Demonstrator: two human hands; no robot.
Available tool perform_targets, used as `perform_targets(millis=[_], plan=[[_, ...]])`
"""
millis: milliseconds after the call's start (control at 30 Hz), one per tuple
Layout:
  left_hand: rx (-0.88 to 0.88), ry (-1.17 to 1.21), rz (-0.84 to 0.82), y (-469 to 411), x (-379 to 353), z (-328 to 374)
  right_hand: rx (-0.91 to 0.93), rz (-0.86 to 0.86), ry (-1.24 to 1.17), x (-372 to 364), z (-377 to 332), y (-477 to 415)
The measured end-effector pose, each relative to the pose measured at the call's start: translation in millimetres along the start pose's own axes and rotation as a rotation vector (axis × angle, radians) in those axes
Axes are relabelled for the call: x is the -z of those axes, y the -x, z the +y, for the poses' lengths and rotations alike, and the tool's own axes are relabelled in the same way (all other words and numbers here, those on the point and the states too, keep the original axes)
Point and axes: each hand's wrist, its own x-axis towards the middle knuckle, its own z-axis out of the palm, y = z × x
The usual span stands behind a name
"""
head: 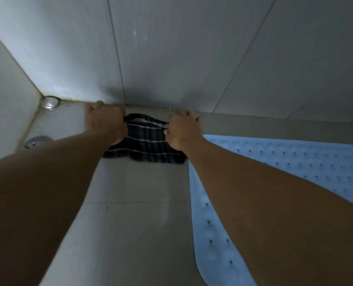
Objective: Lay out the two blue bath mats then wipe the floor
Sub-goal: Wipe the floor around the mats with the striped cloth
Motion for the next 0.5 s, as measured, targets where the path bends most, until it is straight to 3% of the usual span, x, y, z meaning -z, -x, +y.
perform_targets(millis=[233, 500], plan=[[0.024, 0.126, 0.117, 41.1, 125.5, -4.2, 0.074, 0.137, 0.009, 120.5, 7.2, 46.5], [-0.023, 0.239, 0.158, 77.0, 343.3, 5.6, 0.115, 0.076, -0.061, 356.0, 44.8, 109.9]])
